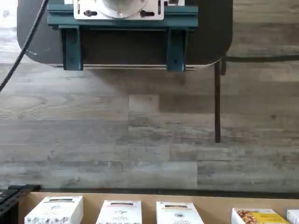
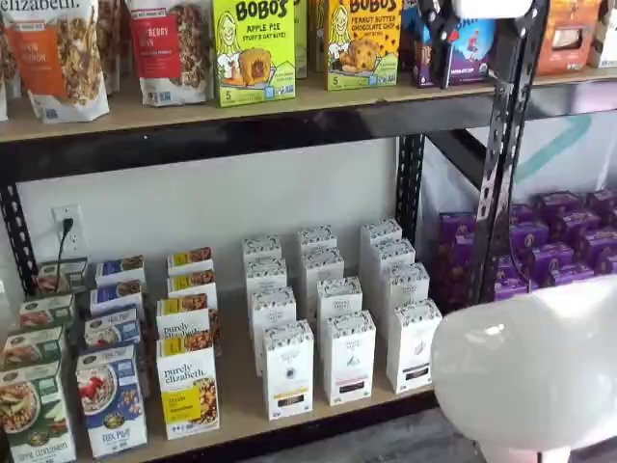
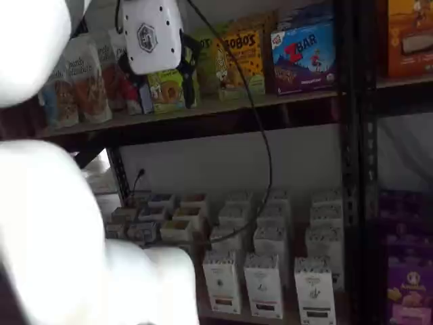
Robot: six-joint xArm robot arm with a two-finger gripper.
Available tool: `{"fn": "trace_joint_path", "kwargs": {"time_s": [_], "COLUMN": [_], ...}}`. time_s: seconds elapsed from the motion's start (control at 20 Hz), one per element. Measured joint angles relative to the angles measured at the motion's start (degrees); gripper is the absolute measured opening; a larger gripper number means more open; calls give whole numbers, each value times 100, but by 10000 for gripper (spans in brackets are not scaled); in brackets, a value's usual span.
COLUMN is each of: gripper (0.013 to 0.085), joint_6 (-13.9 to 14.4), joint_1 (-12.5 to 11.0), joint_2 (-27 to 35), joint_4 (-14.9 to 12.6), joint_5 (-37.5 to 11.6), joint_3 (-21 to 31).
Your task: Pick up the white box with a green strip in the middle, on the bottom shelf, the sixth box from the left
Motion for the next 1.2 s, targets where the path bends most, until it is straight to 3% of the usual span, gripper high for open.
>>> {"fn": "trace_joint_path", "kwargs": {"time_s": [0.1, 0.2, 0.4, 0.65, 1.0, 1.2], "gripper": [850, 850, 850, 850, 850, 850], "joint_6": [-132, -181, -183, -164, -524, -576], "joint_1": [-246, -314, -266, -109, -492, -526], "joint_2": [-113, -148, -173, -299, -456, -426], "joint_4": [263, 343, 239, -130, -71, -122], "joint_5": [-172, -235, -307, -667, -1445, -1889], "joint_3": [103, 135, 215, 585, 1421, 1877]}}
